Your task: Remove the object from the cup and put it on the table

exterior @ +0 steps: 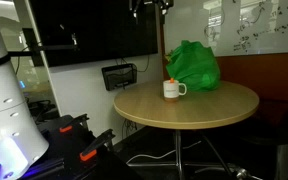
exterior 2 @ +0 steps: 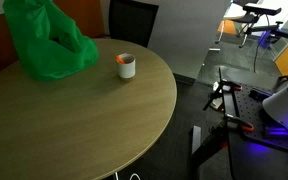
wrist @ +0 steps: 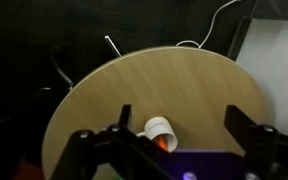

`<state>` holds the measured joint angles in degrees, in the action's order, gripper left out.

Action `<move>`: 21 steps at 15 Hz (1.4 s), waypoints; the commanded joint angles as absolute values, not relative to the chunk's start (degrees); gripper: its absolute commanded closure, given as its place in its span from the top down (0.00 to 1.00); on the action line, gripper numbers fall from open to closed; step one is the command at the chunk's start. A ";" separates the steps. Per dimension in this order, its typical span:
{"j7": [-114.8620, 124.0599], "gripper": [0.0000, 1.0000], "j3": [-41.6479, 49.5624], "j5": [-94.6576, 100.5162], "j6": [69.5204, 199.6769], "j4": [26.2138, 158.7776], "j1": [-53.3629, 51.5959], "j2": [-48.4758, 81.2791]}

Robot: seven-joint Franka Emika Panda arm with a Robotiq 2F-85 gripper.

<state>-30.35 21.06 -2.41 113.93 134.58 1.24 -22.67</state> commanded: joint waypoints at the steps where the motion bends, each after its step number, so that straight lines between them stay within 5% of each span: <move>1: -30.96 1.00 19.42 -3.16 113.76 134.45 3.07 -22.38; 10: -33.15 1.00 17.08 -6.33 127.35 136.68 0.90 -17.95; 21: -42.21 1.00 4.27 -18.84 156.91 130.25 1.92 9.83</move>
<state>-39.62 8.41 -17.29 155.84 133.87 -1.57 6.04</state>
